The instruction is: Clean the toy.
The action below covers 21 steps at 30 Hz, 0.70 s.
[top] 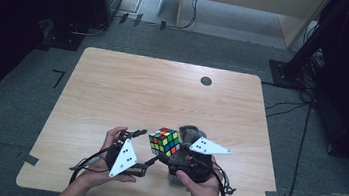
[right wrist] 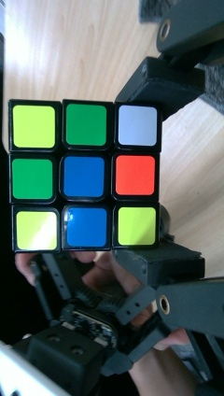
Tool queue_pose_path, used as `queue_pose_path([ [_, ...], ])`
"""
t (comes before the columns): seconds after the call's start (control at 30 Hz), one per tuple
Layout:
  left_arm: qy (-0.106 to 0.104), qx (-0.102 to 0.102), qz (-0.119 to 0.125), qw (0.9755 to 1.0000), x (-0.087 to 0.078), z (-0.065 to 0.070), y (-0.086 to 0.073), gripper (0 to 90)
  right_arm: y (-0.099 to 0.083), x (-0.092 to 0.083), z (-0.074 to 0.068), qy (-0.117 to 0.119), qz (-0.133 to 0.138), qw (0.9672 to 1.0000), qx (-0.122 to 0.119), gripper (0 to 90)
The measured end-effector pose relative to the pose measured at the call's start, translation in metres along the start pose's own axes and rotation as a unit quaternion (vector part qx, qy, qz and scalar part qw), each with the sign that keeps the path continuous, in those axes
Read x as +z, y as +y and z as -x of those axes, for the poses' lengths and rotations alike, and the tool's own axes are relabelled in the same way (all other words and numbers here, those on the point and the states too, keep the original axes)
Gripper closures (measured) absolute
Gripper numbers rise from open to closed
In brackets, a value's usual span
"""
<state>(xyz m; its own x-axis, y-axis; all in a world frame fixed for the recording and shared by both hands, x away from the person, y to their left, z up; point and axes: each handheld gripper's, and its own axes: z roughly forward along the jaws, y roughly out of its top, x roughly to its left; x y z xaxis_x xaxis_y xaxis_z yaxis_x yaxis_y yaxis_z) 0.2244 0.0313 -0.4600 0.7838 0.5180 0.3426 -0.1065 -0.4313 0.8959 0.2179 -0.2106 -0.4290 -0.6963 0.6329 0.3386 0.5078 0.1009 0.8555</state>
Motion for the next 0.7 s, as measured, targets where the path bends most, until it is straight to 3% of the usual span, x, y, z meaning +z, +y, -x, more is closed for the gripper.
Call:
queue_pose_path([
  [0.3,0.006,0.061,-0.005,0.9981,0.000,0.009,0.003,18.5,-0.002,0.010,-0.008,0.025,-0.026,0.9993,0.004,34.5],
  [0.43,0.013,0.078,-0.004,0.9969,-0.001,0.011,0.002,30.4,-0.004,0.013,-0.006,0.032,-0.035,0.9988,0.016,34.4],
  [0.57,0.011,0.070,-0.012,0.9974,0.001,0.010,0.002,32.1,-0.006,0.013,-0.002,0.035,-0.022,0.9989,0.021,33.9],
  [0.63,0.009,0.048,-0.013,0.9987,0.003,0.008,0.001,32.3,-0.006,0.011,0.000,0.035,-0.014,0.9992,0.011,31.8],
  [0.7,0.021,0.024,-0.023,0.9992,0.003,0.001,-0.003,32.4,-0.004,0.005,0.002,0.032,0.006,0.9994,0.011,29.7],
])
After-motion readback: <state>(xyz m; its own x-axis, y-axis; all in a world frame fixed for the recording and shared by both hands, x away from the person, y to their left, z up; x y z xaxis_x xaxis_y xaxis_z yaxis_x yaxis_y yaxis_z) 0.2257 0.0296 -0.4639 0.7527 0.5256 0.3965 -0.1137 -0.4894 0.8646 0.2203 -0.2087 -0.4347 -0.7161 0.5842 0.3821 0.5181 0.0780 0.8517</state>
